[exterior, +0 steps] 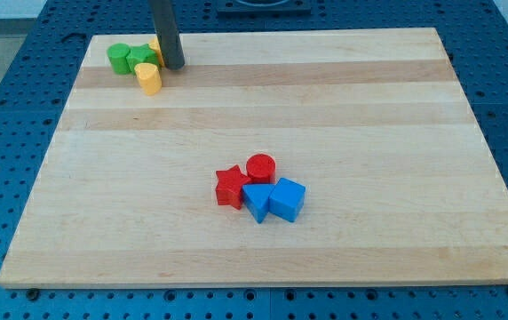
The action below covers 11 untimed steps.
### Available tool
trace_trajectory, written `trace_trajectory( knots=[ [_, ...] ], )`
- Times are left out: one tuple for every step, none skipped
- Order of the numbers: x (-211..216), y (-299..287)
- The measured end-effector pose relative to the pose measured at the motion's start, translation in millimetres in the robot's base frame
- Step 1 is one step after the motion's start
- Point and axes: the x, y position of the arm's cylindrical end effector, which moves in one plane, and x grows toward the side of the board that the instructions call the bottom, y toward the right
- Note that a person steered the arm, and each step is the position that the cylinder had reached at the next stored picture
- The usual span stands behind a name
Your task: Slide the yellow heart closer to the yellow hexagon
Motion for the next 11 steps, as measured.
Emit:
trace_trajectory(
  knots=[
    [30.0, 2.9],
    [53.5, -10.7],
    [66.7, -46.8],
    [55.9, -61.5],
    [45.8, -60.8],
    [45.8, -59.6],
    [45.8, -40.8],
    [37.9, -20.0],
    [15.7, -19.9],
    [-0.7, -20.8],
    [8.6, -23.1]
  ],
)
